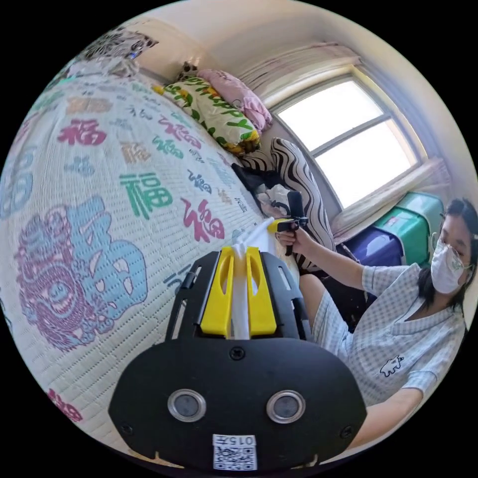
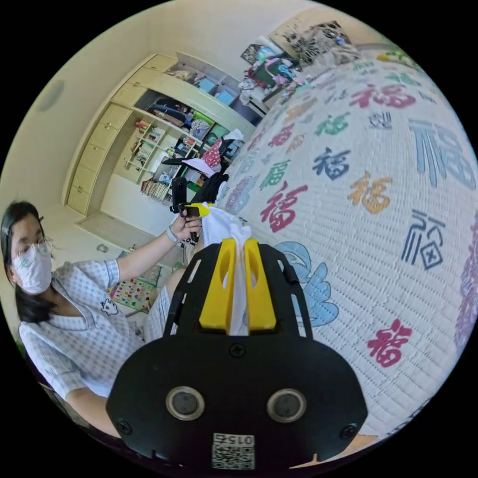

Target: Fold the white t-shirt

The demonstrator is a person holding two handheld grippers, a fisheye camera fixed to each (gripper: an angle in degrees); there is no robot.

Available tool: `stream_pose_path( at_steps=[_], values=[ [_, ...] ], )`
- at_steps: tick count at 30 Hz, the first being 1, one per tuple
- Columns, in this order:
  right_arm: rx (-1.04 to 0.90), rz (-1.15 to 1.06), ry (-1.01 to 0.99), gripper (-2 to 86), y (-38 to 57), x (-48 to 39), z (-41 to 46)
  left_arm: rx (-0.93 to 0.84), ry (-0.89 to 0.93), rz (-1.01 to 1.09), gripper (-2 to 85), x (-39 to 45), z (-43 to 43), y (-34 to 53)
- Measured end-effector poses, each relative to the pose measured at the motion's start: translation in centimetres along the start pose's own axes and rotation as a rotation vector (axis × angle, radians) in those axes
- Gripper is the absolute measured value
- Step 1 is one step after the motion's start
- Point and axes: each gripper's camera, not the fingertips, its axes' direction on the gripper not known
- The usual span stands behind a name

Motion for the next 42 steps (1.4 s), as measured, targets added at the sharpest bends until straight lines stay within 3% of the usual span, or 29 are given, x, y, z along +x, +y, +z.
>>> stream_pose_path(
  at_steps=[7, 14, 22, 27, 32, 38, 42],
  values=[
    [-0.231, -0.357, 0.158, 3.1, 5.4, -11.0, 2.3, -0.127, -0.102, 0.294, 3.5, 10.7, 0.8, 5.3],
    [-0.474, -0.469, 0.393, 3.5, 14.7, -16.0, 9.7, -0.303, -0.23, 0.349, 2.3, 17.0, 5.8, 13.2],
    [-0.517, -0.29, 0.368, 5.7, 17.7, -14.3, 12.8, -0.551, -0.31, 0.21, 3.2, 17.7, 10.0, 15.8],
    [-0.469, -0.182, 0.37, 4.9, 18.5, -13.5, 10.8, -0.482, -0.355, 0.158, 3.5, 19.0, 7.4, 15.0],
    [-0.282, -0.176, 0.251, 1.7, 17.1, -13.4, 10.7, -0.32, -0.299, 0.098, 4.2, 19.4, 7.0, 12.8],
    [-0.553, -0.118, 0.33, -0.4, 17.0, -9.1, 18.0, -0.476, -0.363, 0.018, 0.9, 16.5, 11.3, 13.0],
    [-0.493, -0.035, 0.269, -0.5, 17.3, -6.9, 17.2, -0.466, -0.332, -0.055, -0.3, 15.0, 9.4, 13.7]
  ],
)
